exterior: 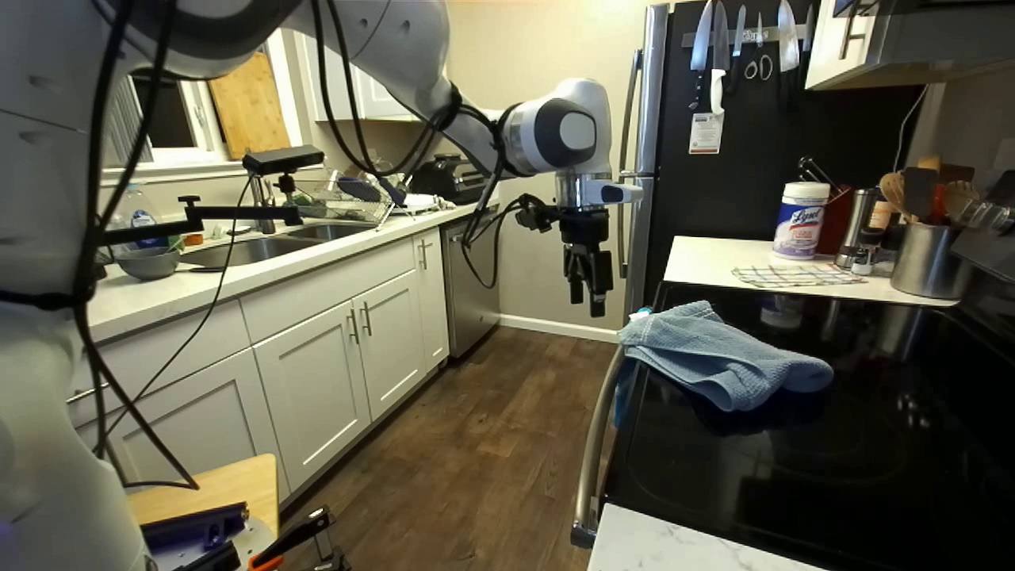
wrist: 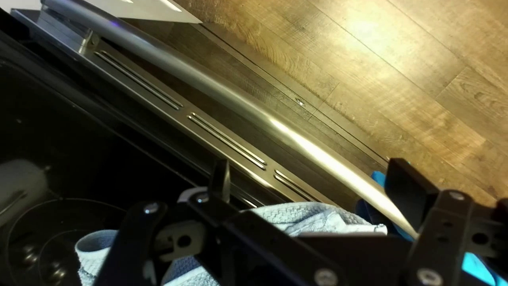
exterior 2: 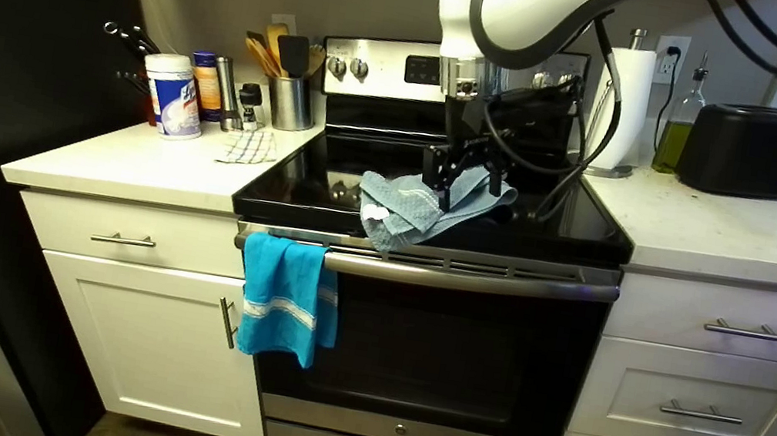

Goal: Hang the light blue towel on the handle of the oven door.

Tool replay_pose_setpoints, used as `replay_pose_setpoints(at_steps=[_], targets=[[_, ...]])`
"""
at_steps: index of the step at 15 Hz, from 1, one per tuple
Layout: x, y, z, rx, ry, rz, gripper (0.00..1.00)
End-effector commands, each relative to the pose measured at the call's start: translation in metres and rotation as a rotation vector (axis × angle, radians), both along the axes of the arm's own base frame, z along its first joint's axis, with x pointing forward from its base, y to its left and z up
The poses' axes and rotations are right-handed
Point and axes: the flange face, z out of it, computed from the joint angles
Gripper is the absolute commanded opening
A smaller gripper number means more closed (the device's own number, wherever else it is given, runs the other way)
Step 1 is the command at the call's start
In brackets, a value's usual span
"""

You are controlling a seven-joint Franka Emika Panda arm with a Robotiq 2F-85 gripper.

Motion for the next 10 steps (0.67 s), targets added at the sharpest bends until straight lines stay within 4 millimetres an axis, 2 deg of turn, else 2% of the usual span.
replay_pose_setpoints(at_steps=[1, 5, 10], targets=[[0.028, -0.004, -0.016, 0.040, -0.061, -0.013, 1.00], [0.064, -0.005, -0.036, 0.021, -0.165, 0.021, 1.00], [0.089, 0.002, -0.045, -0.015, -0.224, 0.063, 1.00]])
